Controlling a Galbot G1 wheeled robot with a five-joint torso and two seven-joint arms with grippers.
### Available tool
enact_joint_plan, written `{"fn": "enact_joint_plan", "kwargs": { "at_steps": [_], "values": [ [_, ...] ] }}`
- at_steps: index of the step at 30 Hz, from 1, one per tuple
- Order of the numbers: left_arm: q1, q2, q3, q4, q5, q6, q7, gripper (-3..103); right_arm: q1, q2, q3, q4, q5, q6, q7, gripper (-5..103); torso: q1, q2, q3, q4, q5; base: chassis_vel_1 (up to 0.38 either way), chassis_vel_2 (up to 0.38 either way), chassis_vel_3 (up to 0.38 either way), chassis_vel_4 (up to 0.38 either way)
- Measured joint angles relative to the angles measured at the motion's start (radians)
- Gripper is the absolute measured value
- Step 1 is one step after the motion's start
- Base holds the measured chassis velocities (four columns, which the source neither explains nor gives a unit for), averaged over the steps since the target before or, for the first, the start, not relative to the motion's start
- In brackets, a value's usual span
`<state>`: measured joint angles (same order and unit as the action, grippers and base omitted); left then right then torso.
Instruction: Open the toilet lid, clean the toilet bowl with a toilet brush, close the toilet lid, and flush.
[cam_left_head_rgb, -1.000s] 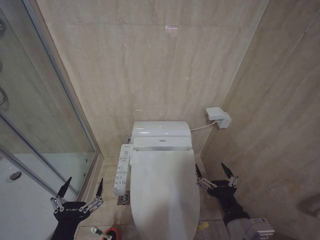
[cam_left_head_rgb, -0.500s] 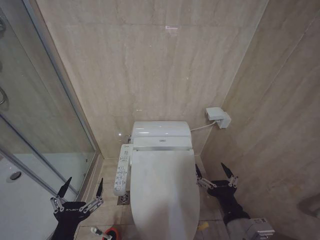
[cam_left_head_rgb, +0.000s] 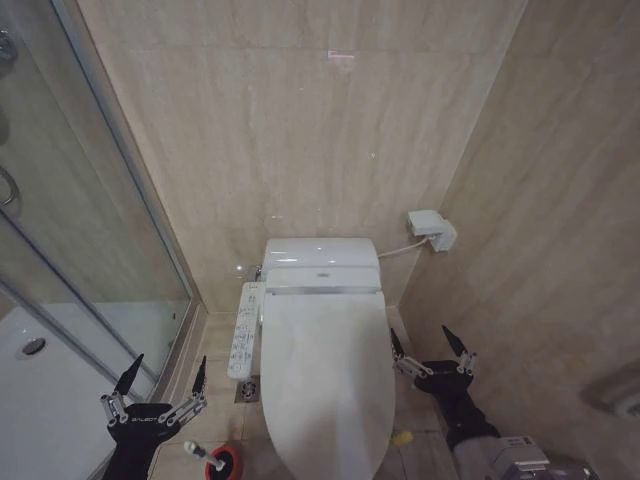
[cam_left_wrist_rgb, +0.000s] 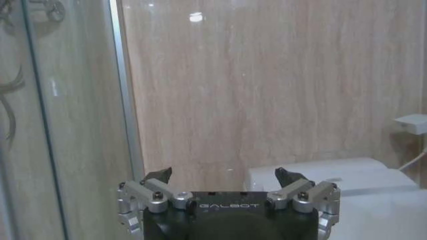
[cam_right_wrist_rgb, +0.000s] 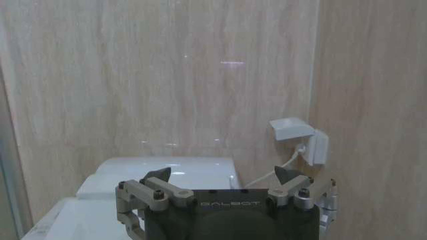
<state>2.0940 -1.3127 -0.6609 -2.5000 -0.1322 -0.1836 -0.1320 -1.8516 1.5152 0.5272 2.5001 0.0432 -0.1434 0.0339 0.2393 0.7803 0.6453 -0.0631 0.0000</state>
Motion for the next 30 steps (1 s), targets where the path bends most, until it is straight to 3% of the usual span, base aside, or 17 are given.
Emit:
{"fn": "enact_joint_plan", "kwargs": {
  "at_steps": [30],
  "values": [
    [0.000, 0.000, 0.000, 0.000, 0.000, 0.000, 0.000, 100, 0.000, 0.000, 0.000, 0.000, 0.000, 0.000, 0.000, 100, 0.000, 0.000, 0.000, 0.0002, 0.0002, 0.141, -0.137, -0.140, 0.137]
  ]
}}
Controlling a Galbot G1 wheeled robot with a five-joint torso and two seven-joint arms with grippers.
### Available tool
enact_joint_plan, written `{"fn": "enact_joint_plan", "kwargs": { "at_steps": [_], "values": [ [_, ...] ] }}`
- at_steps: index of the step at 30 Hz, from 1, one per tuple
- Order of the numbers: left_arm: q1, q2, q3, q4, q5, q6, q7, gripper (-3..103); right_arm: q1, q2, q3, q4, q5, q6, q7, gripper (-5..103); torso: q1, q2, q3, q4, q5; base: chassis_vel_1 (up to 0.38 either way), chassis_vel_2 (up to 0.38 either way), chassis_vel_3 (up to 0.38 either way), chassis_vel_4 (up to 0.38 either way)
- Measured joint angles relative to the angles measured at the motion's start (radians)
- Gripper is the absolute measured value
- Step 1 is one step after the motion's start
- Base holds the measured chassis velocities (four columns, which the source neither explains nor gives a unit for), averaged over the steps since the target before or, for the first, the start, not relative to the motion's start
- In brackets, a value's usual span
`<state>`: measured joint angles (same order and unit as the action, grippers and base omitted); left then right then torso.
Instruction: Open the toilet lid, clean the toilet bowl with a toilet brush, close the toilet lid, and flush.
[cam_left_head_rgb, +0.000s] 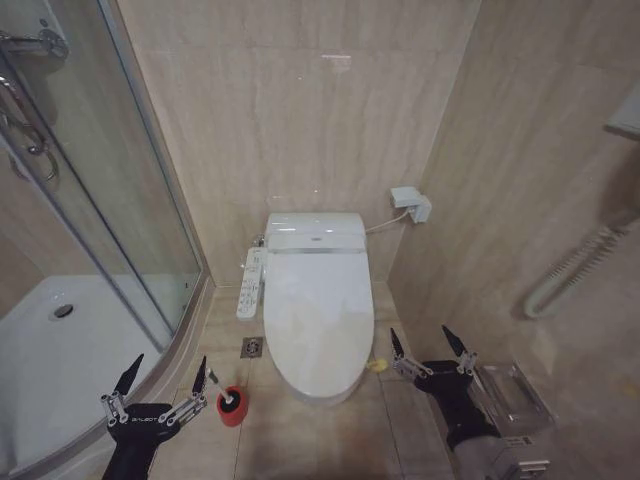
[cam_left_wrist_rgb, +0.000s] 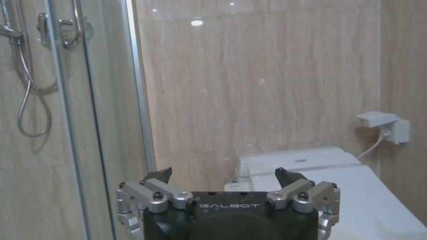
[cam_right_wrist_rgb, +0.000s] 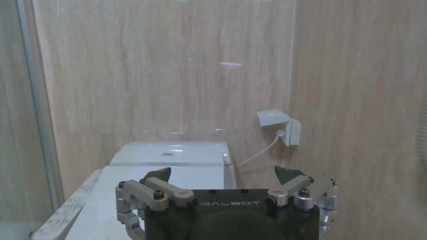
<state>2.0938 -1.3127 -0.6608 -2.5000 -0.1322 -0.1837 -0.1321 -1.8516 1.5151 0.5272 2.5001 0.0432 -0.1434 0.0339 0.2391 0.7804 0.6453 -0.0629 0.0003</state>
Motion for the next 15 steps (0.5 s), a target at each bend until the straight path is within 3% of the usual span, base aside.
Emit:
{"fn": "enact_joint_plan", "kwargs": {
  "at_steps": [15],
  "values": [
    [0.000, 0.000, 0.000, 0.000, 0.000, 0.000, 0.000, 100, 0.000, 0.000, 0.000, 0.000, 0.000, 0.000, 0.000, 100, 0.000, 0.000, 0.000, 0.0001, -0.0003, 0.177, -0.161, -0.175, 0.153]
  ]
}}
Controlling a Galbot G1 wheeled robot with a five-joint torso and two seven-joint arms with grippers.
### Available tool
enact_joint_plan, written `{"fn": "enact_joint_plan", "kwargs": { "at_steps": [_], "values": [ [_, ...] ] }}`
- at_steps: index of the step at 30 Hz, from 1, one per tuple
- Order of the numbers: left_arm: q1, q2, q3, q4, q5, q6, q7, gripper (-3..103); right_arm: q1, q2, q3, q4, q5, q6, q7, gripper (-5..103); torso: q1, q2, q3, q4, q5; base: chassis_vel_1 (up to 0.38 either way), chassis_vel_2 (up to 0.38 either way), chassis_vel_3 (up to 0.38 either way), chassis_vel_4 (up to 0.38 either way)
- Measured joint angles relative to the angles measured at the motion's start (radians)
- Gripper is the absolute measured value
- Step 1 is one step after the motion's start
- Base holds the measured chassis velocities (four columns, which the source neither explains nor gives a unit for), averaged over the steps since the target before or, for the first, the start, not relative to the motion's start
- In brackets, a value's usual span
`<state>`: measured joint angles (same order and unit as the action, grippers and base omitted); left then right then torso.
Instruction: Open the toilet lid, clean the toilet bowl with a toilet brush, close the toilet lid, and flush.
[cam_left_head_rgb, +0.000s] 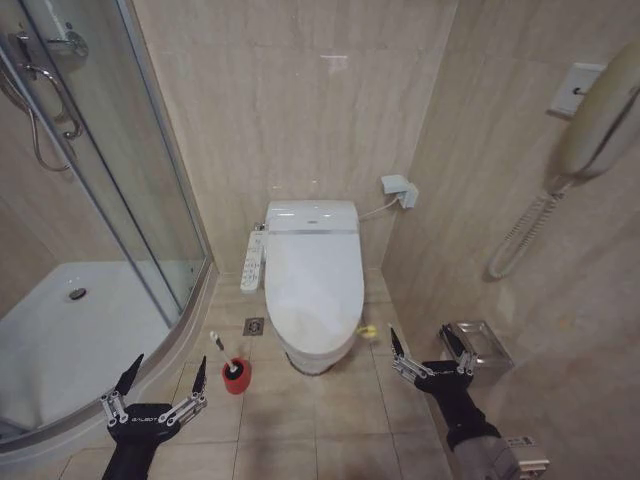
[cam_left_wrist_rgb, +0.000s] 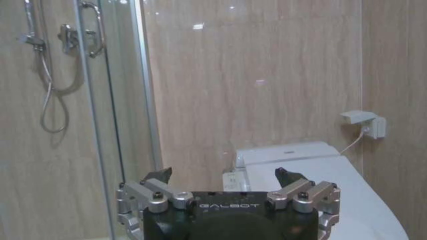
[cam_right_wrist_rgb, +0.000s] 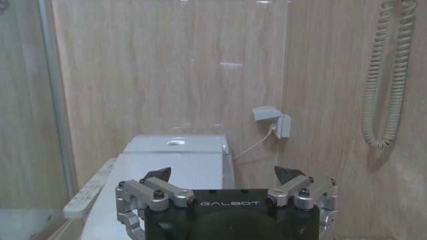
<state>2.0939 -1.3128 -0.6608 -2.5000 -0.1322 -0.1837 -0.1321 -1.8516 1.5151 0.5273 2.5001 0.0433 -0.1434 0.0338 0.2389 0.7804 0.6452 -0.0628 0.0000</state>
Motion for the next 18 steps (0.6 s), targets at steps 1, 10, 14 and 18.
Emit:
{"fn": "enact_joint_plan", "kwargs": {
  "at_steps": [1, 10, 14, 18],
  "values": [
    [0.000, 0.000, 0.000, 0.000, 0.000, 0.000, 0.000, 100, 0.000, 0.000, 0.000, 0.000, 0.000, 0.000, 0.000, 100, 0.000, 0.000, 0.000, 0.0001, 0.0001, 0.177, -0.111, -0.141, 0.124],
    [0.000, 0.000, 0.000, 0.000, 0.000, 0.000, 0.000, 100, 0.000, 0.000, 0.000, 0.000, 0.000, 0.000, 0.000, 100, 0.000, 0.000, 0.000, -0.0001, 0.0000, 0.195, -0.149, -0.189, 0.144],
    [0.000, 0.000, 0.000, 0.000, 0.000, 0.000, 0.000, 100, 0.000, 0.000, 0.000, 0.000, 0.000, 0.000, 0.000, 100, 0.000, 0.000, 0.000, -0.0001, -0.0002, 0.166, -0.152, -0.166, 0.138],
    [0.000, 0.000, 0.000, 0.000, 0.000, 0.000, 0.000, 100, 0.000, 0.000, 0.000, 0.000, 0.000, 0.000, 0.000, 100, 0.000, 0.000, 0.000, -0.0002, 0.0000, 0.060, -0.062, -0.064, 0.049]
  ]
}}
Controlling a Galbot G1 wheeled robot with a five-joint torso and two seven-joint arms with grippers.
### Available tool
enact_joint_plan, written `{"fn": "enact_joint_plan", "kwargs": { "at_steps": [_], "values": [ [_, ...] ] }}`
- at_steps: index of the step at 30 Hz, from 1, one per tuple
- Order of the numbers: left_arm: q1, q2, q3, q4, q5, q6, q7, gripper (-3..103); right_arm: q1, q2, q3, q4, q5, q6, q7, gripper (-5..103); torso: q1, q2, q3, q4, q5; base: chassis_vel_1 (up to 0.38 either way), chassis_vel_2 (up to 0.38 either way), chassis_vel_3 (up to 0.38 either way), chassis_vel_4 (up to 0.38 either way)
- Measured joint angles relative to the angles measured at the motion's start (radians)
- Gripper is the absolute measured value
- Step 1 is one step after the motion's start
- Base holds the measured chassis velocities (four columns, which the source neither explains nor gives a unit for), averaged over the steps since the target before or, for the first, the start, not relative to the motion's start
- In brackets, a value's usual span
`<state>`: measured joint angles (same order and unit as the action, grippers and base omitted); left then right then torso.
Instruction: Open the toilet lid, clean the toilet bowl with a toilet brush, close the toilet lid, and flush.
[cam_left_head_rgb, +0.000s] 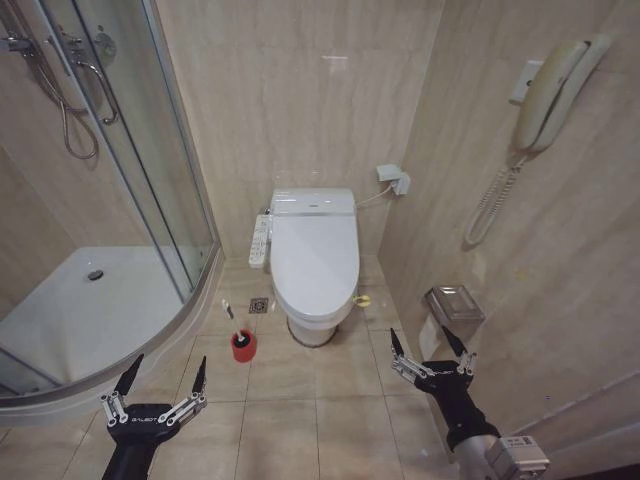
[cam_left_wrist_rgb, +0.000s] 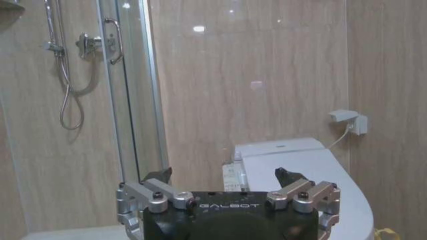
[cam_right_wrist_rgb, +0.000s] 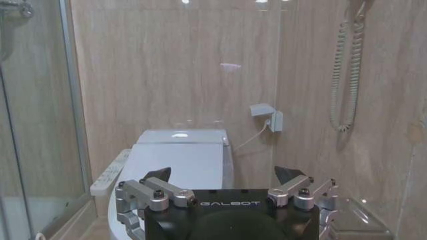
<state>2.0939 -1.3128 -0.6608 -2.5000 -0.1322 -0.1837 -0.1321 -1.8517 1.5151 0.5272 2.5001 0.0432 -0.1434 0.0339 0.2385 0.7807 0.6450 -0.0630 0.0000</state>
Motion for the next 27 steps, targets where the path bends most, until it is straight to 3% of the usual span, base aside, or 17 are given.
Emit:
{"fn": "enact_joint_plan", "kwargs": {
  "at_steps": [27],
  "values": [
    [0.000, 0.000, 0.000, 0.000, 0.000, 0.000, 0.000, 100, 0.000, 0.000, 0.000, 0.000, 0.000, 0.000, 0.000, 100, 0.001, 0.000, 0.000, 0.0001, 0.0000, -0.010, 0.008, 0.012, -0.006]
  ]
}}
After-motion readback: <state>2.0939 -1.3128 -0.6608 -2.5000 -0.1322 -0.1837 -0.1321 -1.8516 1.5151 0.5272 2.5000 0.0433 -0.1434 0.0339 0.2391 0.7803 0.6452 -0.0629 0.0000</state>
